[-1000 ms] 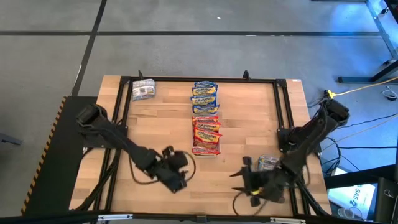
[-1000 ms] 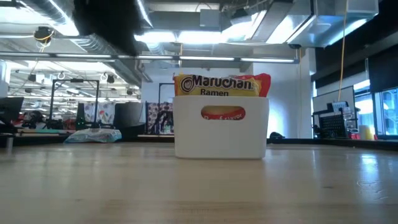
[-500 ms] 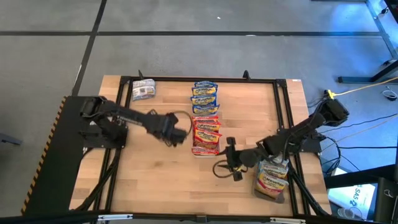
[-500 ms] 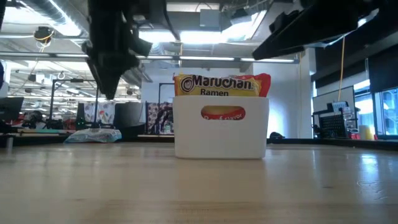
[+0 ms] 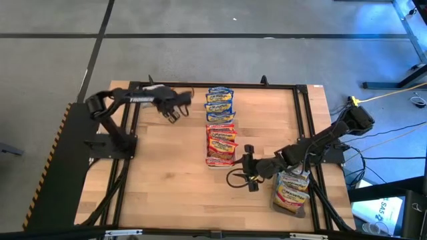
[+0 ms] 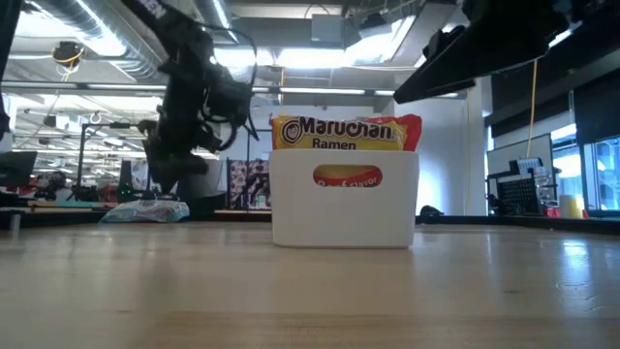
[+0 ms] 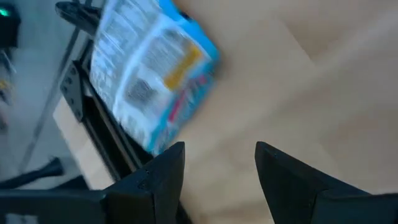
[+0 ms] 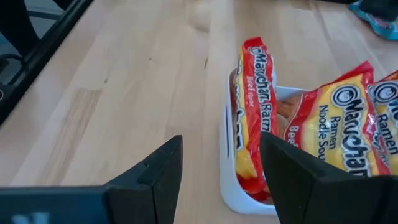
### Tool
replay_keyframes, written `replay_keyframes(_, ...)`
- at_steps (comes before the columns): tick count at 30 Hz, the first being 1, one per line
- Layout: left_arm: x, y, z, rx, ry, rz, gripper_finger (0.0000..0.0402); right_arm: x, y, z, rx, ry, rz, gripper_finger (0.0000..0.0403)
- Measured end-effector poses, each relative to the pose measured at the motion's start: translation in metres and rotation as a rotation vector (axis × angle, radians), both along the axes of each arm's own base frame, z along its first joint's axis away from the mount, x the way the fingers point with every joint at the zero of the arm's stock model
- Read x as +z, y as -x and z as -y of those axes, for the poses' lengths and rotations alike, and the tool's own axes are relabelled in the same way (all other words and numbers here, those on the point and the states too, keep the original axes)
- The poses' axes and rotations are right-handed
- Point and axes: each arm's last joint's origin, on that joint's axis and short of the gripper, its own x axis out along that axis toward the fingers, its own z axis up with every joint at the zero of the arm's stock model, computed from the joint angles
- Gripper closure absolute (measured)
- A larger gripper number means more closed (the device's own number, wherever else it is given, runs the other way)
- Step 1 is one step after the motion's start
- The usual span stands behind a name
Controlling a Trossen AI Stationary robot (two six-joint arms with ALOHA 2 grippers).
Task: Sort Maruchan noodles
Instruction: Put the light blue noodle pack into the black bin
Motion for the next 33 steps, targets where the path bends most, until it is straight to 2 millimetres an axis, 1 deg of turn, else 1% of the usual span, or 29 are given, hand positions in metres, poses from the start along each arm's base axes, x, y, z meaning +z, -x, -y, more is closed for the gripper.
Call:
replay_keyframes(2, -0.001, 0.006, -0.019, 0.046, -0.045, 0.031, 0.0211, -0.001, 0.001, 0.000, -0.010, -0.009, -0.014, 0.0215)
replay_keyframes(7, 0.002, 0.027, -0.064, 0.188, -0.253, 0.044, 0.0211, -0.005, 0.003, 0.002, -0.018, 0.004, -0.054, 0.0215)
replay_keyframes(9, 0.001, 0.037, -0.079, 0.228, -0.288, 0.064, 0.0211, -0.005, 0.003, 0.002, -0.019, 0.008, -0.061, 0.0215)
replay_keyframes(12, -0.006, 0.054, -0.096, 0.264, -0.292, 0.105, 0.0211, -0.005, 0.004, 0.002, -0.020, 0.008, -0.063, 0.0215)
replay_keyframes(15, -0.018, 0.067, -0.103, 0.286, -0.255, 0.174, 0.0211, -0.005, 0.004, 0.002, -0.027, 0.013, -0.062, 0.0215)
replay_keyframes(17, -0.025, 0.071, -0.102, 0.289, -0.227, 0.215, 0.0211, -0.005, 0.004, 0.002, -0.033, 0.017, -0.061, 0.0215)
replay_keyframes(19, -0.028, 0.070, -0.100, 0.276, -0.200, 0.224, 0.0211, -0.005, 0.004, 0.002, -0.033, 0.018, -0.061, 0.0215)
replay_keyframes(25, -0.029, 0.053, -0.083, 0.189, -0.121, 0.230, 0.0211, -0.005, 0.004, 0.002, -0.036, 0.014, -0.060, 0.0215)
replay_keyframes(28, -0.030, 0.041, -0.070, 0.134, -0.066, 0.238, 0.0211, -0.005, 0.004, 0.002, -0.040, 0.005, -0.060, 0.0215)
replay_keyframes(33, -0.031, 0.023, -0.039, 0.087, 0.008, 0.208, 0.0211, -0.005, 0.004, 0.002, -0.050, -0.011, -0.060, 0.0215)
